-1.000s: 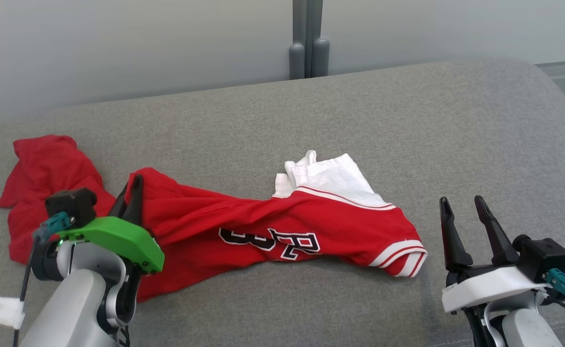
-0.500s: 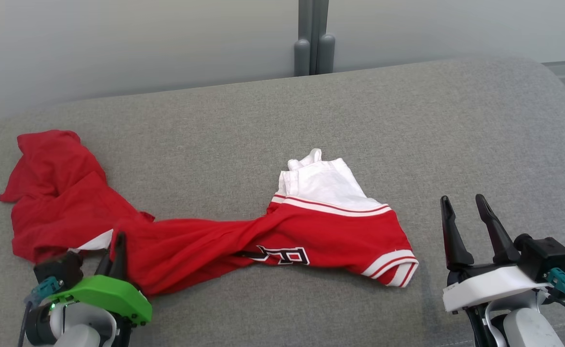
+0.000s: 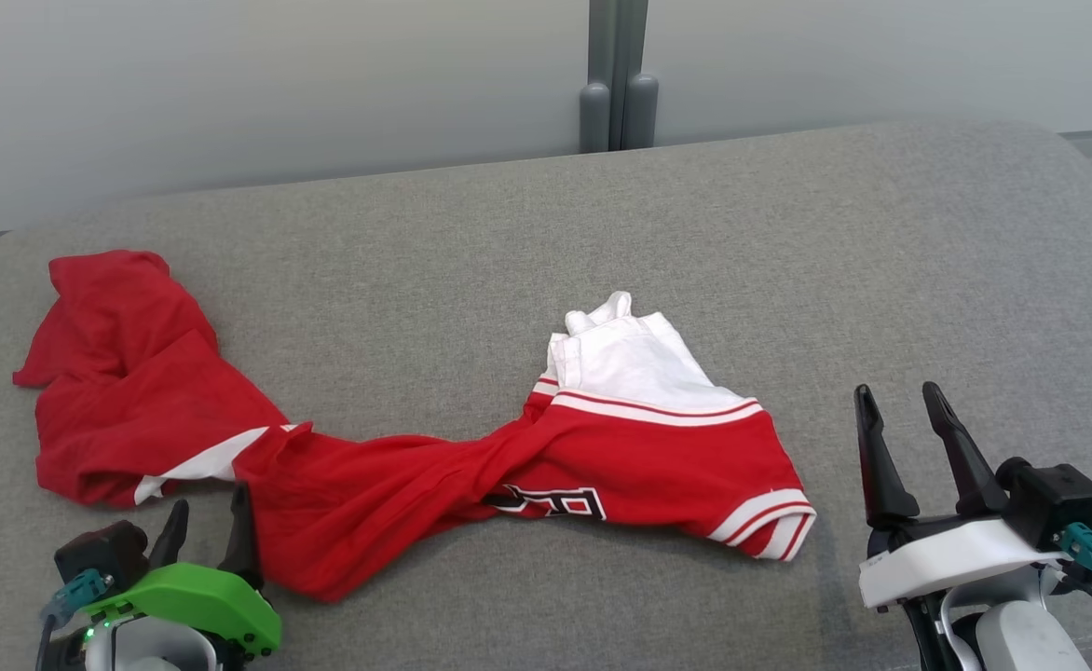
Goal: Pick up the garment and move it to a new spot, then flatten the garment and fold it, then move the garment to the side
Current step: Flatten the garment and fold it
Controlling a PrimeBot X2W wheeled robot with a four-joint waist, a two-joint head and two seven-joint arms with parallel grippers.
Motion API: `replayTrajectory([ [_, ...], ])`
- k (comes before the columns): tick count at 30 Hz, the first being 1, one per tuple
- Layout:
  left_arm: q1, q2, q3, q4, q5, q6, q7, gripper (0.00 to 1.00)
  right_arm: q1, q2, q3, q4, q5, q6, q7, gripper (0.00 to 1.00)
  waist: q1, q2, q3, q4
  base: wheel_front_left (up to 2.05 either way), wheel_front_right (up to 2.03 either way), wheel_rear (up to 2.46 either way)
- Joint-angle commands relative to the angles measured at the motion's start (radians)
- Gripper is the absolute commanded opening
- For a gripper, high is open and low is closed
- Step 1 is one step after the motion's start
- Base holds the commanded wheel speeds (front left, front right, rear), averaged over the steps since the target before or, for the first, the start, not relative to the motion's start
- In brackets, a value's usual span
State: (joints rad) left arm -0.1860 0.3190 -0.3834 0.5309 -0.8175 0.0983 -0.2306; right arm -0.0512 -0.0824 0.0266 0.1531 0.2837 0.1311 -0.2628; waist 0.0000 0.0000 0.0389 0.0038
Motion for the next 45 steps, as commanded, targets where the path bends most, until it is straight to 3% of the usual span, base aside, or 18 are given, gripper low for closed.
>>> replayTrajectory([
  [1, 0.010, 0.011, 0.012, -0.015, 0.008, 0.007, -0.011, 1.00, 0.005, -0.003, -0.002, -0.001, -0.002, -0.001, -0.004, 1.00, 0.0000, 0.0000, 0.002, 0.002, 0.00, 0.00, 0.00],
  [9, 0.034, 0.026, 0.040, -0.129, 0.050, 0.027, -0.028, 1.00, 0.009, -0.001, -0.006, -0.003, -0.002, -0.001, -0.004, 1.00, 0.0000, 0.0000, 0.000, 0.004, 0.00, 0.00, 0.00],
  [24, 0.168, 0.029, 0.079, -0.452, 0.161, 0.106, -0.034, 1.00, 0.022, 0.000, -0.018, -0.020, -0.005, -0.001, -0.004, 1.00, 0.0000, 0.0000, -0.005, 0.010, 0.00, 0.00, 0.00],
  [45, 0.205, 0.029, 0.073, -0.447, 0.151, 0.130, -0.007, 1.00, 0.018, -0.003, -0.017, -0.014, -0.001, -0.001, -0.004, 1.00, 0.0000, 0.0000, -0.009, 0.002, 0.00, 0.00, 0.00],
])
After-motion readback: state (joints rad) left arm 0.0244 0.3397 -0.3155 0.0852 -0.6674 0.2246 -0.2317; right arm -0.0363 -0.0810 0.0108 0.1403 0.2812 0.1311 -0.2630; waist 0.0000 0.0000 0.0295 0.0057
